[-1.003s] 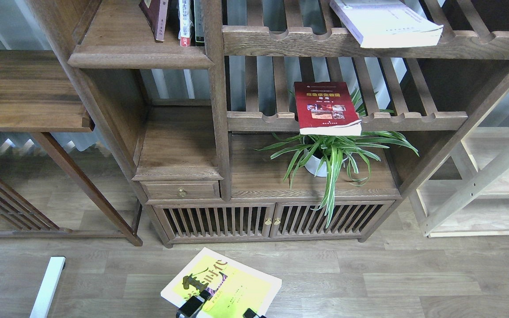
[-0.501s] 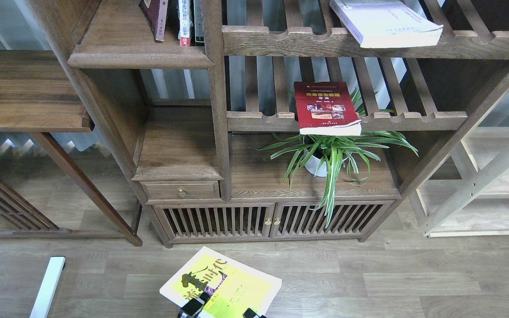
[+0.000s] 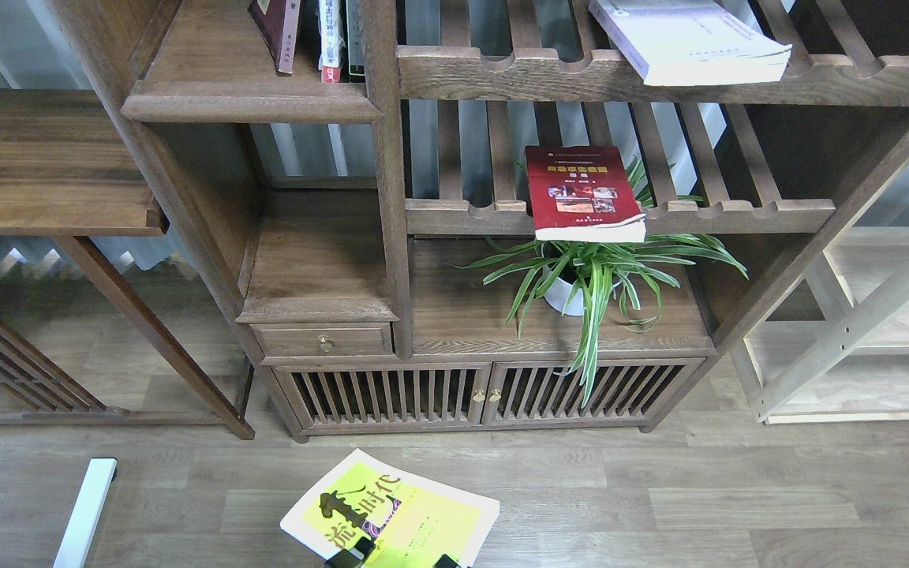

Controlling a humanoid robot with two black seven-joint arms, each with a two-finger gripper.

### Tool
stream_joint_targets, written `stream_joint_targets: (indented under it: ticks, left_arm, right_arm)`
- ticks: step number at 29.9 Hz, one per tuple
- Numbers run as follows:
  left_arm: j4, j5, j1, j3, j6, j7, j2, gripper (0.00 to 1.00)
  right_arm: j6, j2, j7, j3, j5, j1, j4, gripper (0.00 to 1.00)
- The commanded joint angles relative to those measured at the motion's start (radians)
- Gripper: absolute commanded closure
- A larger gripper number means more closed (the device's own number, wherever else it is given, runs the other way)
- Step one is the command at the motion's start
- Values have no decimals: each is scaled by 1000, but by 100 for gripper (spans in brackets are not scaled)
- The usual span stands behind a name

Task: Organize books on shelf
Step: 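Grasp the yellow-green book with the left gripper, release right gripper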

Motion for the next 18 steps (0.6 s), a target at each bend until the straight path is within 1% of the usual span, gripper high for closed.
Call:
stream_joint_targets:
  ticks: [1,2,5,7,11,15,17,18]
  left_arm:
    - [0,7,-3,3,0,0,1,90]
    - [0,7,-4,3,0,-1,1,90]
    - [1,5,-4,3,0,-3,6,90]
    - [1,5,-3,1,0,-7,9,90]
    - [1,4,-4,1,0,-20,15,92]
    - [1,1,1,-3,0,-20,16,94]
    - [3,-2,4,-3,0,-20,18,93]
    - [3,-5,4,-3,0,-21,18,93]
  right_arm:
    - [0,0,1,8,1,1,0,95]
    - [0,0,1,11,1,1,0,94]
    - [0,0,1,20,-1,-1,0,86]
    - [0,0,1,22,-1,-1,0,84]
    - [0,0,1,26,1,-9,0,83]
    - [0,0,-1,28,-1,-10,0,82]
    - [0,0,-4,29,-1,-10,0,71]
    - [0,0,-6,32,-2,-10,0,64]
